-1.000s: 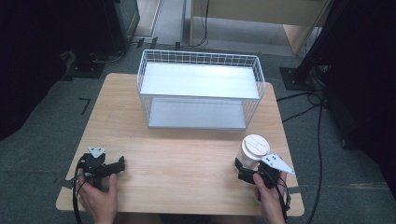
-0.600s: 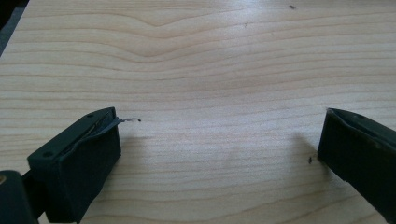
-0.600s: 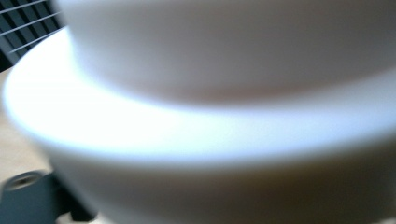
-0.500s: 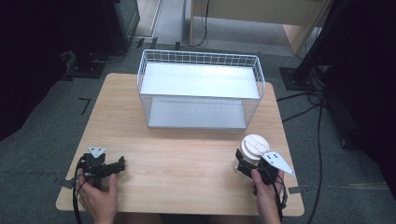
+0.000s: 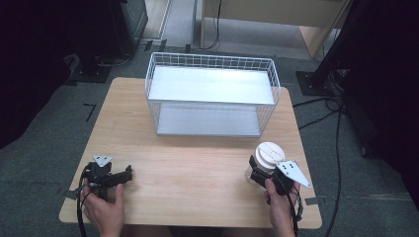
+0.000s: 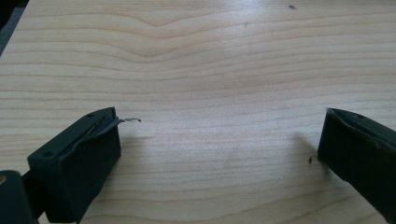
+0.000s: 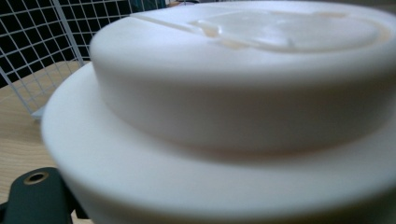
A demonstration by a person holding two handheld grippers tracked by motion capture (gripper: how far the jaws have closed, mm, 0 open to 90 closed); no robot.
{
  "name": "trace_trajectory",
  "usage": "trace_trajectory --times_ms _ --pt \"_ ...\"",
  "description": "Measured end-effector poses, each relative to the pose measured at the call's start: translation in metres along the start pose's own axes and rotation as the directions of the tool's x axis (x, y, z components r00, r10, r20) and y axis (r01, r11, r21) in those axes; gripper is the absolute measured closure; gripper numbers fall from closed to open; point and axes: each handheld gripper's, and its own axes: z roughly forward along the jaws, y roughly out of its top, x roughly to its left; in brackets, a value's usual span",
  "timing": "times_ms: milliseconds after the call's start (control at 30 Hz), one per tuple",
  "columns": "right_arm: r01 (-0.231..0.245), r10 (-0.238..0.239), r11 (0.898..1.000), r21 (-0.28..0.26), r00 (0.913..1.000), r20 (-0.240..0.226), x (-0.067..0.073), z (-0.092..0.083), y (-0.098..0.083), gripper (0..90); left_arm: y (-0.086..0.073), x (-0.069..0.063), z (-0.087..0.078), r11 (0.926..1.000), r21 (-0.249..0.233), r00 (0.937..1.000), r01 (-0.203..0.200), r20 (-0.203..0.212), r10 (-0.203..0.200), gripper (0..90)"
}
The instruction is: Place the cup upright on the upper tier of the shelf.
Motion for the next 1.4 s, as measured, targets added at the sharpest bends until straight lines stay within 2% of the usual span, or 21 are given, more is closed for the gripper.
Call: trace_trajectory --times_ms 100,500,733,1167,1400 --pt "-0.006 0.006 1.0 -0.018 0.9999 -0.012 0.002 -0.001 0.002 14.5 0.0 0.0 0.0 1.0 0.0 1.0 0.0 0.0 0.0 0.0" --pt "-0.013 0.012 1.0 -0.021 0.9994 -0.032 0.006 0.001 0.006 14.6 0.0 0.0 0.0 1.0 0.0 1.0 0.0 0.0 0.0 0.0" --pt "-0.012 0.01 0.999 -0.042 0.9986 -0.051 0.009 0.003 0.017 14.7 0.0 0.0 0.0 1.0 0.0 1.0 0.0 0.0 0.0 0.0" --pt "-0.016 0.009 0.995 -0.096 0.9976 -0.068 0.014 0.008 0.05 14.8 0.0 0.0 0.0 1.0 0.0 1.0 0.0 0.0 0.0 0.0" --pt "0.001 -0.013 0.988 -0.153 0.9966 -0.081 0.025 0.015 0.08 14.8 0.0 0.0 0.0 1.0 -0.002 1.0 0.003 -0.001 -0.003 0.0"
